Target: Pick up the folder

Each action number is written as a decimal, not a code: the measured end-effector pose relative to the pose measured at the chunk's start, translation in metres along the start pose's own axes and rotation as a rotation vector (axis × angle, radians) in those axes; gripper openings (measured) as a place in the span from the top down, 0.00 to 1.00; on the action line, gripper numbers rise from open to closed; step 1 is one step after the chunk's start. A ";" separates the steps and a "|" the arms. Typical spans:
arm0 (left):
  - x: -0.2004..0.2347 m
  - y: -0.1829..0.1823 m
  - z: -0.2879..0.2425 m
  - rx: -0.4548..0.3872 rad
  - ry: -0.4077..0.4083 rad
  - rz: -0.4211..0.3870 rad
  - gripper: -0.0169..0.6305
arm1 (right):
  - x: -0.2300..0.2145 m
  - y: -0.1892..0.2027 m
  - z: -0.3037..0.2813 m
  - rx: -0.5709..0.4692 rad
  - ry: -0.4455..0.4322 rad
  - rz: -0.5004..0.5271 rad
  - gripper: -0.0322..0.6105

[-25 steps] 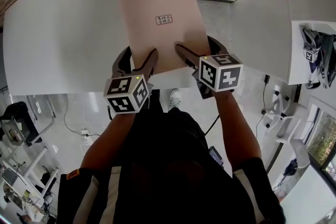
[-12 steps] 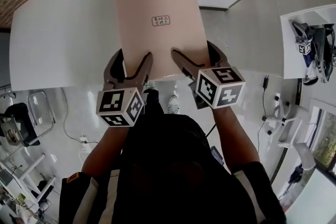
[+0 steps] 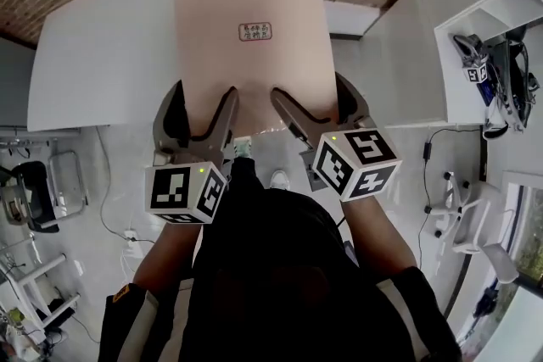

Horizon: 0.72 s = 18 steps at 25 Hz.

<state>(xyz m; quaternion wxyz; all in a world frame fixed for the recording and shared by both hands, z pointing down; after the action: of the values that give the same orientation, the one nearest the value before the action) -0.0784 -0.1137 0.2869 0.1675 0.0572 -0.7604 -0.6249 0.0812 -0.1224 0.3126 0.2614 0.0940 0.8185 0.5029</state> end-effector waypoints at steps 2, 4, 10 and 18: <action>-0.009 -0.010 0.015 -0.029 -0.007 -0.013 0.44 | 0.008 -0.004 0.016 -0.023 -0.009 0.006 0.25; -0.017 -0.017 0.031 -0.046 -0.019 -0.021 0.43 | 0.016 -0.007 0.032 -0.040 -0.021 0.016 0.25; -0.030 -0.030 0.074 -0.092 -0.086 -0.039 0.43 | 0.043 -0.009 0.063 -0.078 -0.076 0.079 0.25; -0.008 -0.025 0.097 -0.106 -0.128 -0.031 0.43 | 0.072 0.005 0.058 -0.068 -0.105 0.106 0.25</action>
<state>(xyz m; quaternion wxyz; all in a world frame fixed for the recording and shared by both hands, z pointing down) -0.1057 -0.0259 0.2457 0.1114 0.0200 -0.7346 -0.6690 0.0500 -0.0451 0.2721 0.2800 0.1547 0.7800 0.5378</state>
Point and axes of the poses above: the fingertips, and each gripper's own axes: z backward along the fingers, x to its left, y out of its underside, the point moved 1 cm from there along z, backward along the fingers, and after that the axes turned 1 degree about -y, right-handed, at the moved point
